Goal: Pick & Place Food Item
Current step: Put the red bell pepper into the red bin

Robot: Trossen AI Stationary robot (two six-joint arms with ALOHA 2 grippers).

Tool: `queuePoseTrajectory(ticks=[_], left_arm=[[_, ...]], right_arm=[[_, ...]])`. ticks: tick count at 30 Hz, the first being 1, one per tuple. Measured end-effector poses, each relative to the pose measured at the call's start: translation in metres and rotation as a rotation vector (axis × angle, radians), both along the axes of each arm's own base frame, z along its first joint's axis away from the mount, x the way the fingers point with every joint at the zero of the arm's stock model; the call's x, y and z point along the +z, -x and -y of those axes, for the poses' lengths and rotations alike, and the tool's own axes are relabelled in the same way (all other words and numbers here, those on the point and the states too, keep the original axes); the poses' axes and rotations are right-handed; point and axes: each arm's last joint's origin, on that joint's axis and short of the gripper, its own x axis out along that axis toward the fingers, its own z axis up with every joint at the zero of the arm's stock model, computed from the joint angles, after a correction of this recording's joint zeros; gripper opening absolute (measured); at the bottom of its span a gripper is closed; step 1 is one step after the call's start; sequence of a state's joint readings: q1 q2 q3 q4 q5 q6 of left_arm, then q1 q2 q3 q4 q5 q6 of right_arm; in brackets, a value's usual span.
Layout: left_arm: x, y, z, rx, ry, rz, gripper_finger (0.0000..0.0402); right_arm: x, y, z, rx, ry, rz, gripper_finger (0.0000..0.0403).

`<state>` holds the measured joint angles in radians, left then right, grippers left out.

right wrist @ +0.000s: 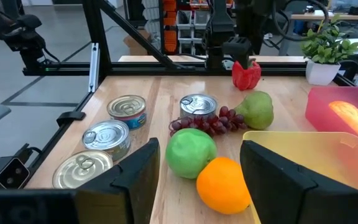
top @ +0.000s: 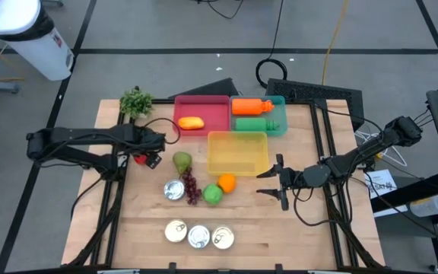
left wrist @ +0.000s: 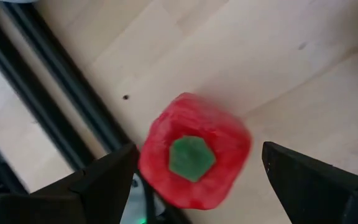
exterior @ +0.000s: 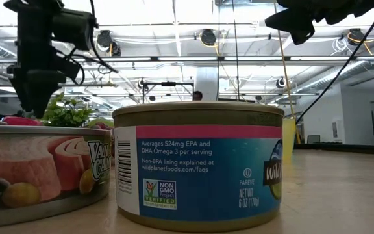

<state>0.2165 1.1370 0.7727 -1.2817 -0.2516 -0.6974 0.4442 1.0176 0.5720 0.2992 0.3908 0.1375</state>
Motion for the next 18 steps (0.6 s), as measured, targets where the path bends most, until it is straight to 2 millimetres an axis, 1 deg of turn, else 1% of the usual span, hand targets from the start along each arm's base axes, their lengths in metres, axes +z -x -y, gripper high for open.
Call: queuePoseTrajectory(ticks=[6, 14, 18], left_arm=[[-0.005, 0.0, -0.008, 0.001, 0.023, -0.063, 0.0351], [-0.012, -0.005, -0.013, -0.072, 0.152, -0.078, 0.0351], [-0.013, -0.003, -0.015, -0.05, 0.16, -0.107, 0.0351]], right_arm=[[0.0, 0.0, 0.0, 0.0, -0.001, 0.002, 0.0207], [0.0, 0.0, 0.0, 0.001, 0.0, -0.001, 0.0207], [-0.001, 0.0, 0.0, 0.001, 0.002, -0.005, 0.0207]])
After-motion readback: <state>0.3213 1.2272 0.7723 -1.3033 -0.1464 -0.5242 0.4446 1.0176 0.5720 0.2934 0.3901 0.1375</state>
